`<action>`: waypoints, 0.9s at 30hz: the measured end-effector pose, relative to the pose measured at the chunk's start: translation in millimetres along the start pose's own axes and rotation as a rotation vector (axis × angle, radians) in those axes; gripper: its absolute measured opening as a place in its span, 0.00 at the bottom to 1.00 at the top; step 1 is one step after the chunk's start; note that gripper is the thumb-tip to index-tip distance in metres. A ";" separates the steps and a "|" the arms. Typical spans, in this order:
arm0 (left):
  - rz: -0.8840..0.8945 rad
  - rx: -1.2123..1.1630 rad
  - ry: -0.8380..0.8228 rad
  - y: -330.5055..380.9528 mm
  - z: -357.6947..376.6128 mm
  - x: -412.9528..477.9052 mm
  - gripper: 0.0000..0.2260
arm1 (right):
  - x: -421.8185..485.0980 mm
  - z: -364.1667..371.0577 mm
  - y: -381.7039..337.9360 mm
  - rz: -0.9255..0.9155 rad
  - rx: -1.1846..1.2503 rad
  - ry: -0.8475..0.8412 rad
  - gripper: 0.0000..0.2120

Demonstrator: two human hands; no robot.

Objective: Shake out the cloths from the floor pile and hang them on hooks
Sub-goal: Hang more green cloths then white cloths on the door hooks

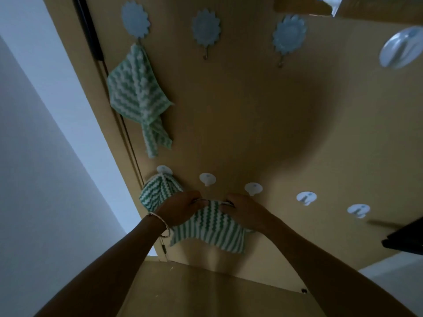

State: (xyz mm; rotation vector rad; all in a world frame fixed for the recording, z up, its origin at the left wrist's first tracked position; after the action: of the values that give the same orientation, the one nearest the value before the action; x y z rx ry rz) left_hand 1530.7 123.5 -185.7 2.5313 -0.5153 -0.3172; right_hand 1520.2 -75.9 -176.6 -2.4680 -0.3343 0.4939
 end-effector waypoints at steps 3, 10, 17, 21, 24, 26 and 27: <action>-0.011 -0.015 0.068 -4.9 -3.0 14.2 0.15 | 16.0 -3.9 2.6 0.028 0.013 0.020 0.14; -0.128 -0.036 0.195 -15.3 -8.3 49.6 0.14 | 42.0 -12.8 -10.2 0.109 0.069 0.056 0.20; -0.201 -0.009 0.206 -27.8 -3.4 69.8 0.16 | 65.8 -0.1 -5.3 0.185 0.015 0.185 0.18; -0.203 -0.004 0.166 -34.5 3.6 78.9 0.16 | 74.8 7.5 2.3 0.247 -0.016 0.216 0.20; -0.206 -0.010 0.085 -35.6 8.6 83.5 0.18 | 80.0 16.8 9.0 0.271 -0.063 0.159 0.21; -0.218 -0.017 0.047 -36.6 11.8 85.4 0.18 | 80.8 20.1 9.7 0.272 -0.042 0.142 0.21; -0.220 -0.025 0.037 -37.7 13.2 85.9 0.18 | 80.4 21.6 9.1 0.276 -0.013 0.125 0.21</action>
State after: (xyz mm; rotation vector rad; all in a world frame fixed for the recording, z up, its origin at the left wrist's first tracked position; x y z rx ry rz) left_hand 1614.9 111.0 -227.4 2.5682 -0.2175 -0.3538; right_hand 1584.5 -44.6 -220.1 -2.5559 0.0556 0.4467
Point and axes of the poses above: each hand's wrist, its own x-axis towards the middle knuckle, its own z-axis out of the palm, y = z × x, the point moved 1 cm from there along x, towards the middle knuckle
